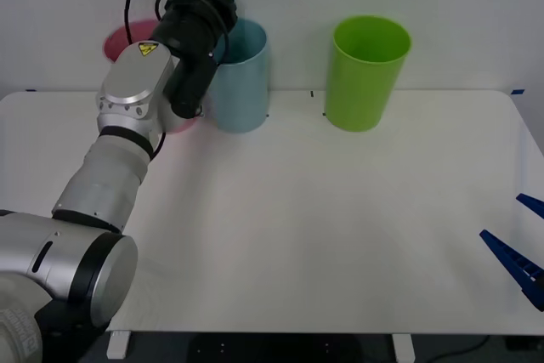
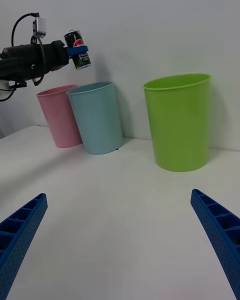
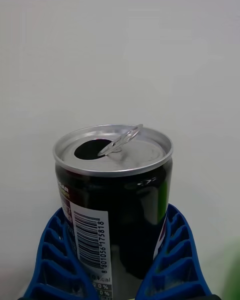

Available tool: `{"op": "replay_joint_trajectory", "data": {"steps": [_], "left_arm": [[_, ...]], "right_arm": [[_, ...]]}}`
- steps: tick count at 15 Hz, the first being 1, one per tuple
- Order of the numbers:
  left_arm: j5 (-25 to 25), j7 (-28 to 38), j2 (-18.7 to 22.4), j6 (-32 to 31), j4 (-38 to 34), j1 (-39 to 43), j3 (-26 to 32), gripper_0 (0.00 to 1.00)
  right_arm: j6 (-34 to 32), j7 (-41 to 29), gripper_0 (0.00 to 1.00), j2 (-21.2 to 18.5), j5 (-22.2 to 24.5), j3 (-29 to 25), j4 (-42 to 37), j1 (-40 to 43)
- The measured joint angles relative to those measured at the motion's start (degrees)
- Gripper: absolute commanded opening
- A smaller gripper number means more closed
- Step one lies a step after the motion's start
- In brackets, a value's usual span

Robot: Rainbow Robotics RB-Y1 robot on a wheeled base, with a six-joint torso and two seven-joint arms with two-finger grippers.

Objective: Grasp the object on the table and drop it into the matching bin: aluminum can to the light blue bin, PET bottle to the pink bin.

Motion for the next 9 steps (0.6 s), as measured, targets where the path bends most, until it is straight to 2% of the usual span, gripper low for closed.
{"op": "replay_joint_trajectory", "data": {"steps": [2, 4, 5, 6, 9], "left_arm": [[0.02, -0.15, -0.35, 0.18, 0.00, -0.06, -0.36, 0.02], [0.19, -0.16, -0.47, 0.28, 0.00, -0.06, -0.47, 0.18], [0.25, -0.16, -0.47, 0.29, 0.00, -0.06, -0.50, 0.71], [0.32, -0.16, -0.47, 0.31, 0.00, -0.06, -0.46, 1.00], [0.72, -0.13, -0.47, 0.54, 0.00, -0.06, -0.49, 1.00]], "right_arm": [[0.00, 0.00, 1.00, 0.00, 0.00, 0.00, 0.00, 0.00], [0.00, 0.00, 1.00, 0.00, 0.00, 0.00, 0.00, 0.00], [0.00, 0.00, 1.00, 0.00, 0.00, 0.00, 0.00, 0.00], [0.00, -0.01, 1.00, 0.00, 0.00, 0.00, 0.00, 0.00], [0.00, 0.00, 1.00, 0.00, 0.00, 0.00, 0.00, 0.00]]}}
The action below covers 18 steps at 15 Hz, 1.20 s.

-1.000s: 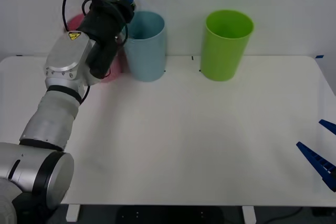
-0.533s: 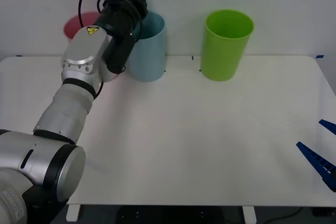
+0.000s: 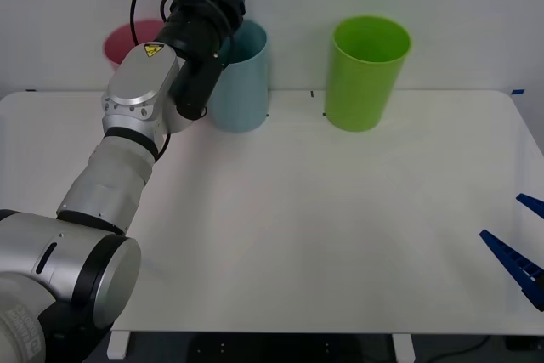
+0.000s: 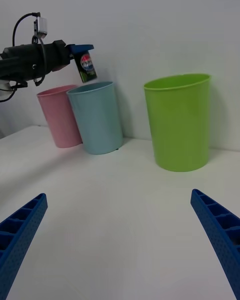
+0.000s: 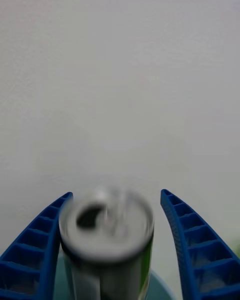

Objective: Grasp the object on the table and drop it into the matching bin: aluminum can to the light blue bin, PET bottle to the pink bin.

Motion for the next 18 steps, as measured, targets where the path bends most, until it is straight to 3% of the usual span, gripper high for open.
{"op": "replay_joint_trajectory", "data": {"steps": [13, 18], "left_arm": [[3.05, -0.09, 0.94, -0.88, 0.00, 0.34, 0.05, 1.00], [6.99, -1.02, 4.26, -6.83, -0.61, 2.77, -0.10, 1.00]], "right_arm": [[0.00, 0.00, 1.00, 0.00, 0.00, 0.00, 0.00, 0.00], [0.00, 0.00, 1.00, 0.00, 0.00, 0.00, 0.00, 0.00]]}}
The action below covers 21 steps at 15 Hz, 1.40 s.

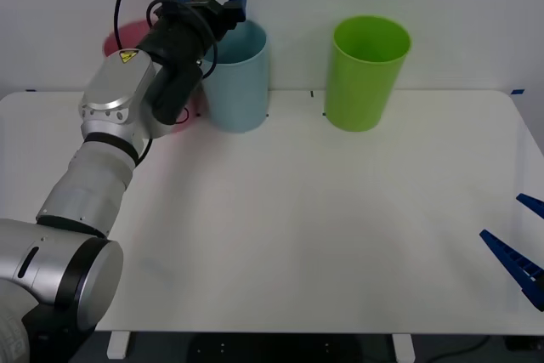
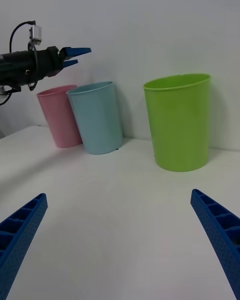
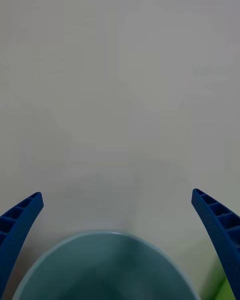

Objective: Grasp the object on the table and drop it into the matching bin: aluminum can to the light blue bin, PET bottle to the pink bin.

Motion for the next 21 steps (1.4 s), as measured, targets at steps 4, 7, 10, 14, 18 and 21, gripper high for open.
{"op": "replay_joint_trajectory", "data": {"steps": [4, 7, 10, 14, 18, 21], "left_arm": [[11.25, -1.09, 5.97, -2.25, -4.18, 4.70, -5.25, 1.00], [16.85, -1.45, 10.29, -3.69, -7.90, 8.63, -8.06, 1.00], [18.69, -1.76, 13.04, -5.92, -12.41, 13.26, -8.10, 1.00], [17.30, -2.33, 14.45, -14.34, -16.97, 20.29, -2.52, 1.00], [12.88, -2.51, 14.47, -22.34, -22.34, 28.82, 5.06, 1.00], [10.16, -2.71, 14.47, -29.43, -25.02, 34.71, 11.35, 1.00]], "right_arm": [[0.00, 0.00, 1.00, 0.00, 0.00, 0.00, 0.00, 0.00], [0.00, 0.00, 1.00, 0.00, 0.00, 0.00, 0.00, 0.00], [0.00, -0.01, 1.00, 0.00, 0.00, 0.00, 0.00, 0.00], [0.00, -0.01, 1.00, 0.00, 0.00, 0.00, 0.00, 0.00], [0.00, 0.00, 1.00, 0.00, 0.00, 0.00, 0.00, 0.00], [0.00, -0.01, 1.00, 0.00, 0.00, 0.00, 0.00, 0.00]]}}
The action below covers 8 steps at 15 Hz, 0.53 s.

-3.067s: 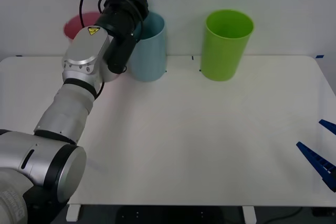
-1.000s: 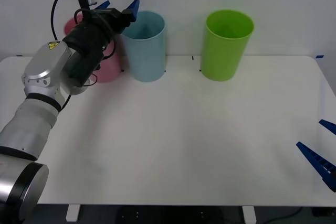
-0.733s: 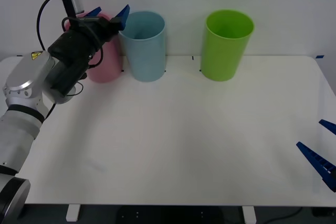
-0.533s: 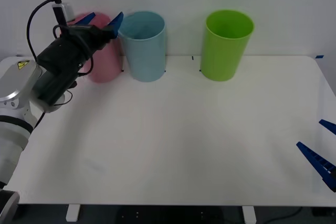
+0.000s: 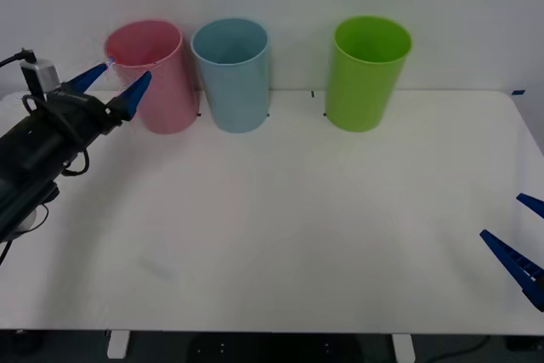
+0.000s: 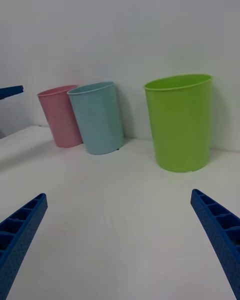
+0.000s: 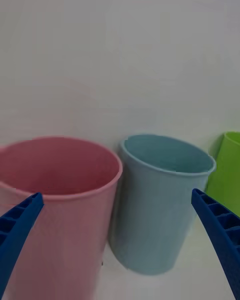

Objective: Grasp the object on the table and drop it into the matching bin: aluminum can to the light blue bin, PET bottle to the pink bin.

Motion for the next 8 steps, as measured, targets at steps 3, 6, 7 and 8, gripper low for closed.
{"op": "replay_joint_trajectory", "data": {"steps": [3, 6, 7, 8], "left_arm": [[-2.63, -0.29, 0.00, -8.63, -1.01, 4.36, 6.73, 1.00], [-6.67, -0.25, -0.04, -16.75, -1.24, 6.55, 11.97, 1.00], [-6.95, -0.21, 0.13, -18.64, -1.44, 7.43, 12.67, 1.00], [-6.62, -0.27, 0.43, -20.06, -1.85, 8.47, 13.15, 1.00]], "right_arm": [[0.00, 0.01, 1.00, 0.00, 0.00, 0.00, 0.00, 0.00], [0.00, 0.00, 1.00, 0.00, 0.00, 0.00, 0.00, 0.00], [0.00, 0.00, 1.00, 0.00, 0.00, 0.00, 0.00, 0.00], [0.00, 0.00, 1.00, 0.00, 0.00, 0.00, 0.00, 0.00]]}}
